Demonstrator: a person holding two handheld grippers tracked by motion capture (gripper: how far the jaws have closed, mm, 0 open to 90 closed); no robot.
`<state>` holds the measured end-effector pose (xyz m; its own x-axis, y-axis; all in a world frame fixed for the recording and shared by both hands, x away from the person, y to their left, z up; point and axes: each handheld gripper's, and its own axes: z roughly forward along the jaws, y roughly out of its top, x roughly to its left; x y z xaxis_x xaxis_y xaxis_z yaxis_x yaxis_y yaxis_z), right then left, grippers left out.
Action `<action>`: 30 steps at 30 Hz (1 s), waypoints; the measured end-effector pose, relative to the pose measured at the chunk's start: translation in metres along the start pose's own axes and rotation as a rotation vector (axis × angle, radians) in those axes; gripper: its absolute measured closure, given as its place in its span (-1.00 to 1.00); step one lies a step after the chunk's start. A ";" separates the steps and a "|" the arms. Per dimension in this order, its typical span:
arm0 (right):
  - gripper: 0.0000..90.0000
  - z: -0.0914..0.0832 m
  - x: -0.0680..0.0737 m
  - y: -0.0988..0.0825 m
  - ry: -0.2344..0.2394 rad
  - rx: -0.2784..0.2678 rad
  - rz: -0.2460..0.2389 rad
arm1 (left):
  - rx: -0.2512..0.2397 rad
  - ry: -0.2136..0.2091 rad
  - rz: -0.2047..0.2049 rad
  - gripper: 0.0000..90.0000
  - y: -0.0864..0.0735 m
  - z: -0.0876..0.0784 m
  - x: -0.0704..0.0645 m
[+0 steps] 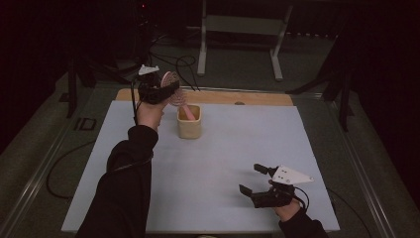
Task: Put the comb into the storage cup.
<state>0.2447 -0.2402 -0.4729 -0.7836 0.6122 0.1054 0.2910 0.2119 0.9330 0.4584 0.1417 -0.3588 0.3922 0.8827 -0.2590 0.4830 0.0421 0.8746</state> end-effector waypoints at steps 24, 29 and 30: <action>-0.78 0.000 -0.001 0.000 -0.001 -0.002 0.003 | 0.035 -0.022 -0.031 0.46 -0.025 0.021 0.007; -0.78 0.001 -0.002 -0.001 -0.002 0.001 0.007 | 0.047 -0.028 -0.050 0.46 -0.031 0.025 0.011; -0.78 0.001 -0.002 -0.001 -0.003 0.000 0.008 | 0.046 -0.031 -0.052 0.46 -0.031 0.025 0.011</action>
<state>0.2462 -0.2411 -0.4743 -0.7795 0.6165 0.1113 0.2971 0.2073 0.9321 0.4677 0.1384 -0.3992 0.3894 0.8649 -0.3167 0.5387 0.0650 0.8400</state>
